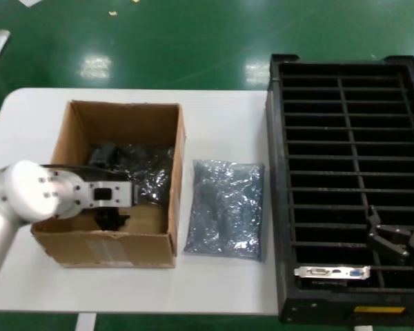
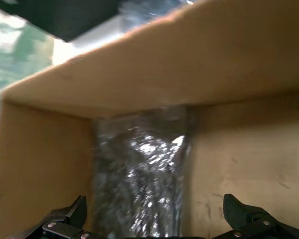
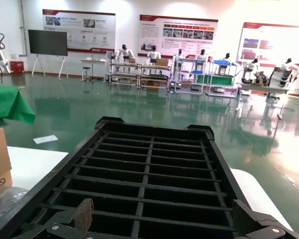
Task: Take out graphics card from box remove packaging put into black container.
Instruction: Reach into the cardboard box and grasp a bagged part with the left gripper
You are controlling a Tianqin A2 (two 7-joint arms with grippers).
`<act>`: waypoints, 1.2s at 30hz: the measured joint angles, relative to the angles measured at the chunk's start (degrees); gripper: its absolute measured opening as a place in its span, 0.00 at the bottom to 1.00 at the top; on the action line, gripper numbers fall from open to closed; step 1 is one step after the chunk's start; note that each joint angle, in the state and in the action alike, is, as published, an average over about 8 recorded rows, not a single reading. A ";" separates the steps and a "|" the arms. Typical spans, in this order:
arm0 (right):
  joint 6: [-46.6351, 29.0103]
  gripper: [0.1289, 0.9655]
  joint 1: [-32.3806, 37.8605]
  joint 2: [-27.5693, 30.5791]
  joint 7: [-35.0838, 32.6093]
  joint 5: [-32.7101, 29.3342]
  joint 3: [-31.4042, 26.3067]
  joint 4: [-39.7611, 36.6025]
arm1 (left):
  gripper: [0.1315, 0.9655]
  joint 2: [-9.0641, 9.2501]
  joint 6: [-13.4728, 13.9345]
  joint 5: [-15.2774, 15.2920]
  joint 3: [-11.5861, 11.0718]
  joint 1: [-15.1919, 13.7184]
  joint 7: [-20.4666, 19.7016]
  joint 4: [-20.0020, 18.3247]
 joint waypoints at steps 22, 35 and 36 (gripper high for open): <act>0.00 1.00 0.00 0.00 0.01 0.00 0.00 0.00 | 0.87 11.38 -10.85 -12.16 -2.59 -15.49 33.58 37.09; 0.00 1.00 0.00 0.00 0.01 -0.01 0.00 0.00 | 0.66 11.22 -13.38 -16.42 -4.17 -15.11 39.74 37.68; 0.00 1.00 0.00 0.00 0.01 -0.01 0.00 0.00 | 0.66 11.22 -13.52 -16.67 -4.26 -15.11 40.09 37.68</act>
